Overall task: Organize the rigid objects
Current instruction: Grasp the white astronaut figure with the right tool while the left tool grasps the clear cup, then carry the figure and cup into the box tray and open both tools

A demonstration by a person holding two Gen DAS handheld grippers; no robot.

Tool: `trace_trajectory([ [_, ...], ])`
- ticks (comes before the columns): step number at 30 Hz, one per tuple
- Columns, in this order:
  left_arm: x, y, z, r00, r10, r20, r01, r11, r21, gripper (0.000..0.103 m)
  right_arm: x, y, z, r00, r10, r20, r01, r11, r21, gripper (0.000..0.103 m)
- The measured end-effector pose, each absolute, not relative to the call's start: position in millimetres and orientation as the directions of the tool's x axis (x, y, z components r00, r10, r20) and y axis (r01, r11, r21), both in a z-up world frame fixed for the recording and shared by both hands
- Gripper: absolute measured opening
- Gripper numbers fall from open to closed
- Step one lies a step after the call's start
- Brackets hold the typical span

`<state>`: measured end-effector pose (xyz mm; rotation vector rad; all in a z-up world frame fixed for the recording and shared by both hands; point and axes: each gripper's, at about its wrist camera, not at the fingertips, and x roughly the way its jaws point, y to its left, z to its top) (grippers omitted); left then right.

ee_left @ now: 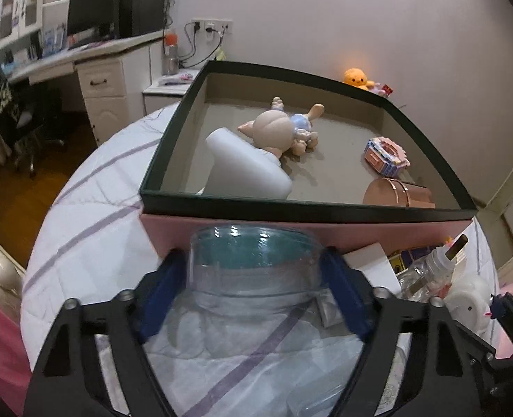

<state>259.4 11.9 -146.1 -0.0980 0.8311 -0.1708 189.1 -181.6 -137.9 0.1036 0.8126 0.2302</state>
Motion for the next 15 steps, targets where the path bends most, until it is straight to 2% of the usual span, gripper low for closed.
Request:
trace_trajectory([
  [15, 220, 25, -120, 0.731, -0.178, -0.659, 0.119, 0.984, -0.134, 0.074, 176, -178, -122, 0.692, 0.238, -0.681, -0.171, 0.971, 0.165, 0.072],
])
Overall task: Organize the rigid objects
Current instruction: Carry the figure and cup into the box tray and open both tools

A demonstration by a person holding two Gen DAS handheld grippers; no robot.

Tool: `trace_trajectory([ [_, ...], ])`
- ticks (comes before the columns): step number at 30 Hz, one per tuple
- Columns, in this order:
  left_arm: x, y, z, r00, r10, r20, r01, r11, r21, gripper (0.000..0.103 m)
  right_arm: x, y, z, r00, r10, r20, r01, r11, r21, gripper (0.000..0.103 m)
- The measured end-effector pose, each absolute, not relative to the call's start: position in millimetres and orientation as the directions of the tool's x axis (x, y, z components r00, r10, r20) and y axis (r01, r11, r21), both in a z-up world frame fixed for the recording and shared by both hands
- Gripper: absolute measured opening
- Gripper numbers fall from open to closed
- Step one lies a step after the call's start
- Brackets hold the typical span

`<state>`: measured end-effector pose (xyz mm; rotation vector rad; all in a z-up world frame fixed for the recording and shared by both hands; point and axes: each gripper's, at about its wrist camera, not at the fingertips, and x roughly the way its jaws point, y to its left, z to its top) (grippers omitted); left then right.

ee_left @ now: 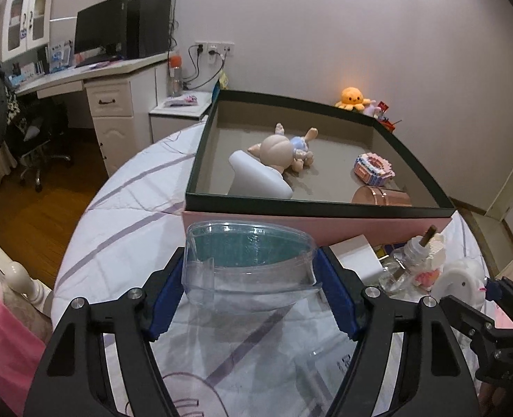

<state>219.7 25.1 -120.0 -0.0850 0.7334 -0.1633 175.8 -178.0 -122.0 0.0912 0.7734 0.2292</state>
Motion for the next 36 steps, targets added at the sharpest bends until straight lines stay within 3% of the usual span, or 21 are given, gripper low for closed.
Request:
trace_trajectory([
  [13, 205, 26, -88, 0.781, -0.186, -0.596, 0.138, 0.982, -0.126, 0.074, 180, -170, -84, 0.739, 0.24, -0.629, -0.211, 0.97, 0.123, 0.072],
  [26, 256, 19, -20, 0.839, -0.233, -0.492, 0.207, 0.972, -0.107, 0.074, 258, -186, -28, 0.793, 0.227, -0.566, -0.224, 0.972, 0.076, 0.072],
  [36, 389, -10, -41, 0.74, -0.238, -0.629, 0.233, 0.968, -0.091, 0.074, 374, -198, -66, 0.676, 0.233, -0.699, -0.202, 0.971, 0.128, 0.072],
])
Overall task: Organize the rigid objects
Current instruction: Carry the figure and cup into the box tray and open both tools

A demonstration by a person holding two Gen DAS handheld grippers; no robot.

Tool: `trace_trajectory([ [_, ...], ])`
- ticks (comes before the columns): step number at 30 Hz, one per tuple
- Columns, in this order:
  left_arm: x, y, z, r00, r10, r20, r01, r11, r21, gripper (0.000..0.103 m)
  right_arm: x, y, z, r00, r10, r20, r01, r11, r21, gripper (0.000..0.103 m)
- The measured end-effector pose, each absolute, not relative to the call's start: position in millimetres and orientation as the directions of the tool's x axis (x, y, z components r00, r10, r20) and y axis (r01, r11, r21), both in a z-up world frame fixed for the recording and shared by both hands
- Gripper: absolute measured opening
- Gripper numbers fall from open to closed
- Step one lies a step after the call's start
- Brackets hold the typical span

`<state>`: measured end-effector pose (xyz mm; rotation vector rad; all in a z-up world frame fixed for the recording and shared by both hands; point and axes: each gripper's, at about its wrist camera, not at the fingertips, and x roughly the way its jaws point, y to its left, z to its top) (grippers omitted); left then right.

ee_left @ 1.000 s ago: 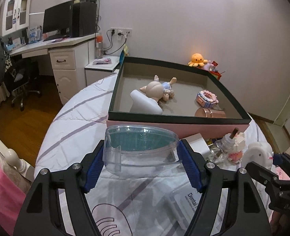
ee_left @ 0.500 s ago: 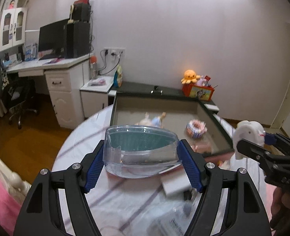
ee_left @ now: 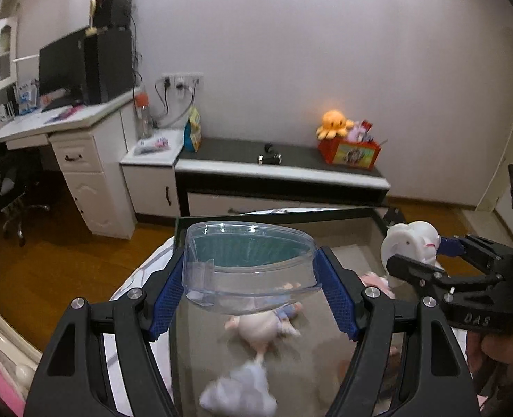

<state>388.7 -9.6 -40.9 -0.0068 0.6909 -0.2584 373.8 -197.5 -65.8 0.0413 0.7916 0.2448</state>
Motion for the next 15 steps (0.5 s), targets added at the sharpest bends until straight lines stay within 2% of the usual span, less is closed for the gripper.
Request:
trace_trajectory([
  [11, 452, -31, -91, 0.609, -0.216, -0.763, 0.242, 0.967, -0.08, 0.075, 425, -195, -103, 0.575, 0.215, -0.79, -0.194, 0.973, 0.124, 0.072],
  [14, 463, -32, -101, 0.559, -0.208, -0.803, 0.228, 0.969, -0.092, 0.081, 433, -198, -111, 0.542, 0.223, -0.81, -0.184, 0.972, 0.145, 0.072],
  [15, 464, -32, -102, 0.555, -0.206, -0.806, 0.224, 0.97, -0.093, 0.086, 434, -199, -111, 0.533, 0.236, -0.813, -0.185, 0.97, 0.16, 0.073],
])
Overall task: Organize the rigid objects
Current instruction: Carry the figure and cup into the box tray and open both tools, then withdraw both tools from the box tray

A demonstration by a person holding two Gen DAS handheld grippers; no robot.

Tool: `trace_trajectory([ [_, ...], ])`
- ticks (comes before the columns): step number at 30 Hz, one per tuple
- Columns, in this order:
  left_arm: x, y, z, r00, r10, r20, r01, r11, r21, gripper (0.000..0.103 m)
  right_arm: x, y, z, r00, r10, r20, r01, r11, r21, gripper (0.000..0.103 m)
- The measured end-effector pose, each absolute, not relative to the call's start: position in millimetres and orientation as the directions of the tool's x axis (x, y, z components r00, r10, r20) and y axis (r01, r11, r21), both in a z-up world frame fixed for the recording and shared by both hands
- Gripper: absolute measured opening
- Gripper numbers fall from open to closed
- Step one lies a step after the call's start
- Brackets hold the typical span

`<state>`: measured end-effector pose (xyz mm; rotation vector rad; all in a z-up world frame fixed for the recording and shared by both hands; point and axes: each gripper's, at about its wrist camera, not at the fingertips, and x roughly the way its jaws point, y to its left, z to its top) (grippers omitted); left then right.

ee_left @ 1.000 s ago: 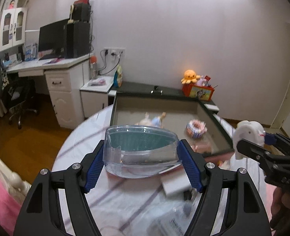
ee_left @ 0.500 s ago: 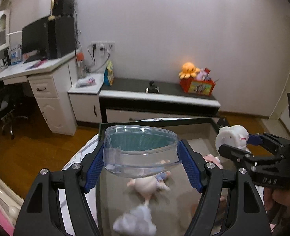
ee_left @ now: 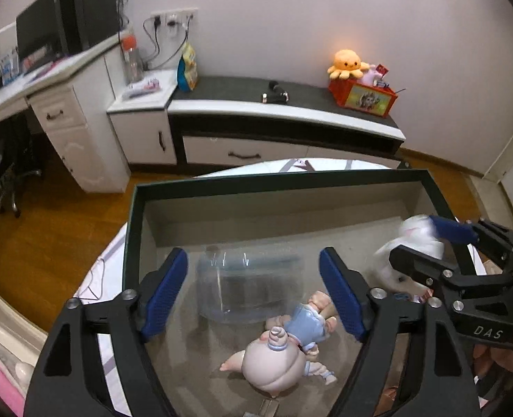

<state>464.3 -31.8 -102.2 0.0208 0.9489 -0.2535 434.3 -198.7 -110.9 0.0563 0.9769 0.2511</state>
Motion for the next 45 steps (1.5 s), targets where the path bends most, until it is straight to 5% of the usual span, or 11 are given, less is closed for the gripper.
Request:
trace_trajectory([
  [6, 444, -21, -87, 0.611, -0.202, -0.765, 0.204, 0.974, -0.094, 0.097, 426, -200, -108, 0.531, 0.23, -0.815, -0.183, 0.971, 0.155, 0.089],
  [11, 398, -5, -57, 0.714, -0.2, -0.67, 0.183, 0.978, -0.097, 0.103, 400, -218, -87, 0.601, 0.286, -0.746, -0.145, 0.957, 0.25, 0.09],
  [12, 389, -2, -52, 0.728, -0.201, -0.655, 0.181, 0.978, -0.098, 0.103, 390, -222, -81, 0.622, 0.294, -0.726, -0.13, 0.953, 0.275, 0.103],
  [30, 164, 47, 22, 0.833, -0.312, -0.457, 0.258, 0.95, -0.177, 0.103, 199, -193, -21, 0.799, 0.307, -0.518, -0.191, 0.945, 0.266, 0.103],
  [45, 101, 34, -22, 0.898, -0.131, -0.421, 0.096, 0.99, -0.103, 0.103, 115, -178, -25, 0.85, 0.225, -0.476, -0.149, 0.97, 0.193, 0.103],
])
